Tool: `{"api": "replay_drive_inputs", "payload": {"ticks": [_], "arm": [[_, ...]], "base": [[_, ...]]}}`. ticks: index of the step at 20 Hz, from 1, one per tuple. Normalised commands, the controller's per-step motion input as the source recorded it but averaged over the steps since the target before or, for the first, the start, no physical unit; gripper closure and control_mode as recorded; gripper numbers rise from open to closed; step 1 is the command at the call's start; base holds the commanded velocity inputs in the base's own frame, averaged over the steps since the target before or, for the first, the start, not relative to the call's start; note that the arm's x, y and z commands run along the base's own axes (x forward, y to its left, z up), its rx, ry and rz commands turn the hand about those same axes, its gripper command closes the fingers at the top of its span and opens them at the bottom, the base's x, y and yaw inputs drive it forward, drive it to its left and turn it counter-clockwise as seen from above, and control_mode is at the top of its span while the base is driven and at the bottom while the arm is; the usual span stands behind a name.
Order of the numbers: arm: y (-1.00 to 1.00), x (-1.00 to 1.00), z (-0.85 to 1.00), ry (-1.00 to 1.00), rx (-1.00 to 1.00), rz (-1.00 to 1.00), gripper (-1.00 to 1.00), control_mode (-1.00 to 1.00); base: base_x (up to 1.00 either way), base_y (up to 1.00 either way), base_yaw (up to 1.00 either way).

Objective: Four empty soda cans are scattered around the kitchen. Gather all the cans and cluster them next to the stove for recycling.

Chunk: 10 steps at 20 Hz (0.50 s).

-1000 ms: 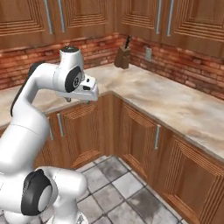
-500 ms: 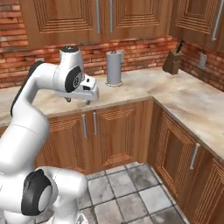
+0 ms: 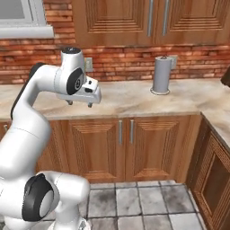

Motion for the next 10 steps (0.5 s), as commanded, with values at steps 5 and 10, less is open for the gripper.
{"api": "replay_drive_inputs", "payload": {"ticks": [5, 10], "arm": [[0.00, 0.00, 0.00, 0.00, 0.00, 0.00, -1.00, 1.00], [0.00, 0.00, 0.00, 0.00, 0.00, 0.00, -1.00, 1.00]], "base": [[0.08, 0.31, 0.41], [0.11, 0.45, 0.36]]}}
